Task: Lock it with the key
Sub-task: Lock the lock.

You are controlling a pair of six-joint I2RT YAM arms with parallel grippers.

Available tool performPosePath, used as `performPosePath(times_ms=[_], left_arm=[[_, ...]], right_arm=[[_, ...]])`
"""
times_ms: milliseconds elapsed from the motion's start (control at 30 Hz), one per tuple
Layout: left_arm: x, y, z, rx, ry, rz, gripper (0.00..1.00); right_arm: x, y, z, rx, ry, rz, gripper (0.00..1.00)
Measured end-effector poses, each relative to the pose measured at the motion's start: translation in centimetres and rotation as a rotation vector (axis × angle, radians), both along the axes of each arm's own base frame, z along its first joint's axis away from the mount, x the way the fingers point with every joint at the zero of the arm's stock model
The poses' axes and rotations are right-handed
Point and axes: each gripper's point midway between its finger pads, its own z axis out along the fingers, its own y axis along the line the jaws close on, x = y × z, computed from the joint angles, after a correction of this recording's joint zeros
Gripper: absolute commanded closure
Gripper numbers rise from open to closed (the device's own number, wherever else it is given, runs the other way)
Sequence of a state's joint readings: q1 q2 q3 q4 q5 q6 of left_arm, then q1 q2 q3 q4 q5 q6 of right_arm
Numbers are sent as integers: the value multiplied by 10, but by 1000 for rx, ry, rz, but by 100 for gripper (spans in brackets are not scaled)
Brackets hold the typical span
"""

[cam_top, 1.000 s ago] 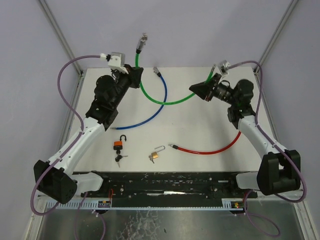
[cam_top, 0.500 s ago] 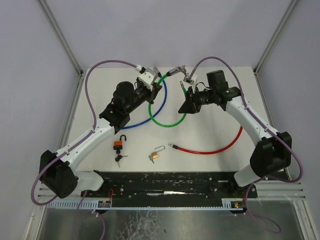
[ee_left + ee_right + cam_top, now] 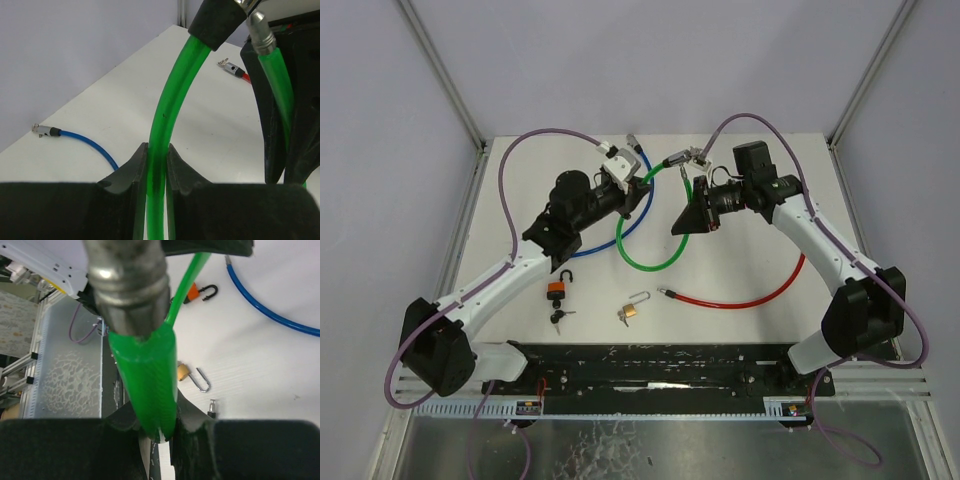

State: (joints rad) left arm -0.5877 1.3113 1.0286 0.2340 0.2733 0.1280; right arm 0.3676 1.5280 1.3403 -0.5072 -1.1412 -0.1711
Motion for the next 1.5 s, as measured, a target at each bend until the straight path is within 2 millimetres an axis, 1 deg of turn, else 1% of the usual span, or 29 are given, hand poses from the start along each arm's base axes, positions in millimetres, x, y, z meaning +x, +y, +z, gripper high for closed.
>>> performPosePath(times_ms=[100, 267, 367, 567, 800, 1067, 1333, 1500], left_arm=[[-3, -1, 2, -14, -2, -16, 100], [-5, 6, 5, -61, 10, -32, 100], [-7, 7, 9, -86, 11, -50, 100], [-17, 2, 18, -129, 1, -107, 100], [-25, 7, 32, -177, -36, -139, 100], [-35, 1, 42, -194, -74, -210, 100], [-39, -1, 44, -196, -85, -238, 100], [-36, -3, 39, -192, -72, -237, 100]], right_arm=[[-8, 2, 10, 45, 3, 33, 100], [-19, 3, 22, 105, 11, 86, 100], [-23, 4, 24, 129, 20, 106, 100], [-30, 4, 29, 174, 45, 153, 100], [-36, 5, 34, 208, 56, 192, 100], [-49, 10, 39, 232, 58, 248, 100], [-58, 8, 50, 255, 31, 279, 100], [-64, 7, 56, 266, 18, 295, 100]])
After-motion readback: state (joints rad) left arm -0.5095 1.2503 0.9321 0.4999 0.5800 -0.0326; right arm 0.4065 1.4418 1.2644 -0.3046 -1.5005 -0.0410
